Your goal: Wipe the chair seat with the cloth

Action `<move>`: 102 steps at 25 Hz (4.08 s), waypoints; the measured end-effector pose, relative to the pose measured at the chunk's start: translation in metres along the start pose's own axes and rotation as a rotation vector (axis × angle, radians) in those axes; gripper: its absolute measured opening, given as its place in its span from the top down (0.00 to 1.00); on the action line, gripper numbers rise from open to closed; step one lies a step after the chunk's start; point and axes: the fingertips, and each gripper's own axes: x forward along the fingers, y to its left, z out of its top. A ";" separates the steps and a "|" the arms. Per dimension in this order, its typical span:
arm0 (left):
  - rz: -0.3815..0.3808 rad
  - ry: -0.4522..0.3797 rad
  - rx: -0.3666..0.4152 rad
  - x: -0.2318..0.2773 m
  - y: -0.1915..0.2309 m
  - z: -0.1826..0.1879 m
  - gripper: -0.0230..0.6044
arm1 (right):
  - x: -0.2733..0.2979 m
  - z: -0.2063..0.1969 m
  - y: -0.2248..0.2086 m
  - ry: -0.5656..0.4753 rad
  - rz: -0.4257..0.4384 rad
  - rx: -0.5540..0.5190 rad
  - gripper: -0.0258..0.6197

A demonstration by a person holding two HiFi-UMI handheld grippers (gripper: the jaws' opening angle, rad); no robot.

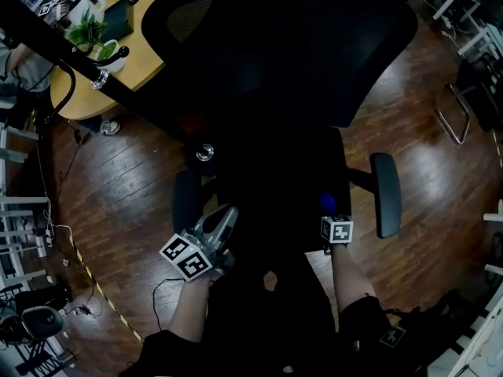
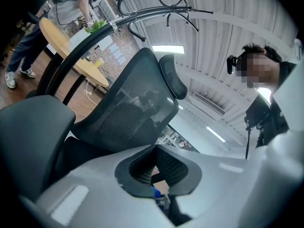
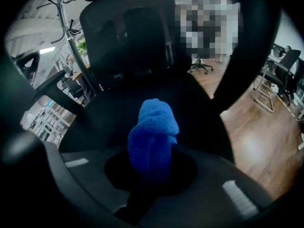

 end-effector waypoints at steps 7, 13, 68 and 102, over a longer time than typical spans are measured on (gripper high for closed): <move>-0.003 0.027 0.004 0.019 0.001 -0.006 0.98 | -0.012 0.001 -0.041 -0.003 -0.043 -0.048 0.91; 0.020 0.016 0.041 0.012 -0.002 0.002 0.98 | -0.021 0.016 -0.020 -0.021 -0.057 -0.081 0.91; 0.064 -0.144 -0.009 -0.016 0.018 0.041 0.98 | 0.070 0.129 0.133 0.030 0.191 -0.435 0.91; -0.006 -0.017 -0.044 0.026 0.020 0.043 0.98 | 0.068 0.202 -0.084 -0.079 -0.118 -0.084 0.91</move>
